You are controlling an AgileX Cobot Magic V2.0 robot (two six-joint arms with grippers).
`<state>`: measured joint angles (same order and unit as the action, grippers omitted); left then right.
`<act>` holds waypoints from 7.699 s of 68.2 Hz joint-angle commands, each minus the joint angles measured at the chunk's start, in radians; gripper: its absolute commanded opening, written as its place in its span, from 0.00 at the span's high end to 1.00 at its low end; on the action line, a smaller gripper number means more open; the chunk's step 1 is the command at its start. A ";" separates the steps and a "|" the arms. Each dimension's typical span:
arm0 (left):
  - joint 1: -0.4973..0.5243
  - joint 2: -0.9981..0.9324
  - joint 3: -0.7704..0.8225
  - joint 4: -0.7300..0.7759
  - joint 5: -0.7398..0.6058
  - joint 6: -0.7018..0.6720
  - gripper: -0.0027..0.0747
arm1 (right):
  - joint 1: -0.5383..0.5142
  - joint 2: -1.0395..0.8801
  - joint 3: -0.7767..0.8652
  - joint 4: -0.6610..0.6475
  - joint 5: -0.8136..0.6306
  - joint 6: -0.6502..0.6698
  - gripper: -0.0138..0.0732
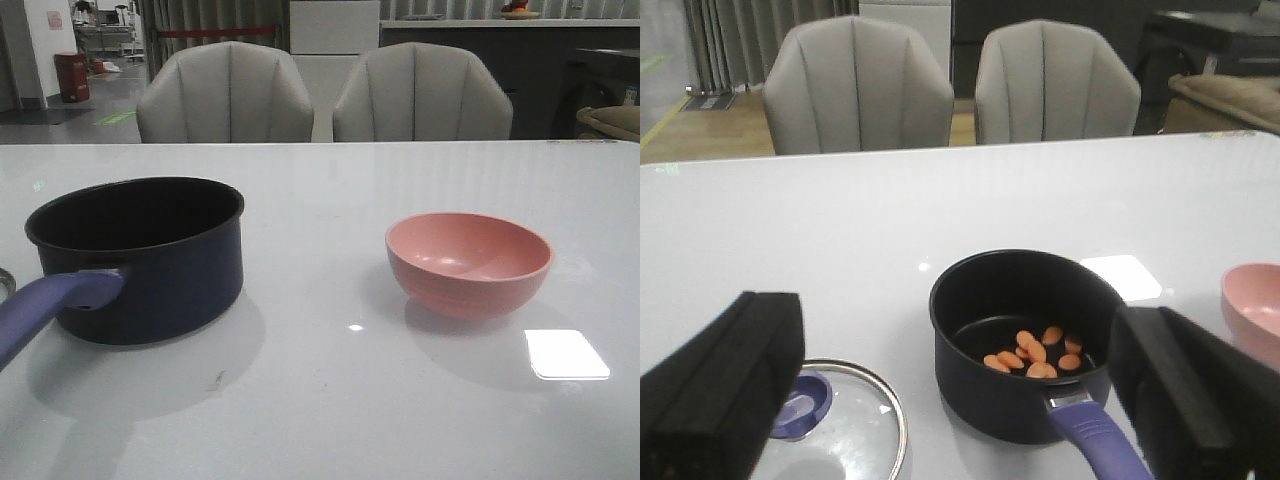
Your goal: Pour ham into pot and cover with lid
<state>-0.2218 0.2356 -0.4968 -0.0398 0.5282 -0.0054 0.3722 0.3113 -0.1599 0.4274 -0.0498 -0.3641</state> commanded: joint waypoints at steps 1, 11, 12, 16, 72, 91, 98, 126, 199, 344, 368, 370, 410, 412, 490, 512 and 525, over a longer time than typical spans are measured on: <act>0.012 0.124 -0.086 0.031 -0.034 -0.016 0.07 | 0.003 0.003 -0.026 0.000 -0.085 -0.008 0.67; 0.078 0.299 -0.150 0.059 -0.008 -0.057 0.07 | 0.003 0.003 -0.026 0.000 -0.085 -0.008 0.67; 0.086 0.316 -0.153 0.059 -0.008 -0.065 0.07 | 0.003 0.003 -0.026 0.000 -0.085 -0.008 0.67; 0.124 0.392 -0.183 0.053 0.005 -0.094 0.07 | 0.003 0.003 -0.026 0.000 -0.085 -0.008 0.67; 0.289 1.258 -0.586 0.028 0.297 -0.096 0.07 | 0.003 0.003 -0.026 0.000 -0.085 -0.008 0.67; 0.326 1.420 -0.714 0.029 0.402 -0.096 0.07 | 0.003 0.003 -0.026 0.000 -0.085 -0.008 0.67; 0.337 1.451 -0.745 0.029 0.403 -0.096 0.07 | 0.003 0.003 -0.026 0.000 -0.085 -0.008 0.67; 0.336 1.589 -0.868 0.027 0.494 -0.094 0.07 | 0.003 0.003 -0.026 0.000 -0.085 -0.008 0.67; 0.335 1.532 -0.941 -0.011 0.519 -0.086 0.61 | 0.003 0.003 -0.026 0.000 -0.085 -0.008 0.67; -0.149 1.623 -1.274 -0.026 0.741 0.021 0.60 | 0.003 0.003 -0.026 0.000 -0.085 -0.008 0.67; -0.149 1.650 -1.274 -0.026 0.741 0.023 0.59 | 0.003 0.003 -0.026 0.000 -0.085 -0.008 0.67; -0.149 1.651 -1.274 -0.026 0.741 0.023 0.57 | 0.003 0.003 -0.026 0.000 -0.085 -0.008 0.67; -0.149 1.654 -1.296 -0.026 0.713 0.023 0.25 | 0.003 0.003 -0.026 0.000 -0.085 -0.008 0.67; -0.149 1.654 -1.306 -0.020 0.717 0.023 0.25 | 0.003 0.003 -0.026 0.000 -0.085 -0.008 0.67; -0.149 0.673 -0.521 0.019 0.150 0.044 0.25 | 0.003 0.003 -0.026 0.000 -0.085 -0.008 0.67; -0.149 0.208 -0.105 0.015 -0.055 0.044 0.25 | 0.003 0.003 -0.026 0.000 -0.085 -0.008 0.67; -0.149 -0.028 0.062 0.022 -0.054 0.044 0.47 | 0.003 0.003 -0.026 0.000 -0.085 -0.008 0.67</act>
<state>-0.3639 0.2836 -0.4675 -0.0213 0.5598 0.0362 0.3722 0.3113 -0.1599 0.4281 -0.0515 -0.3641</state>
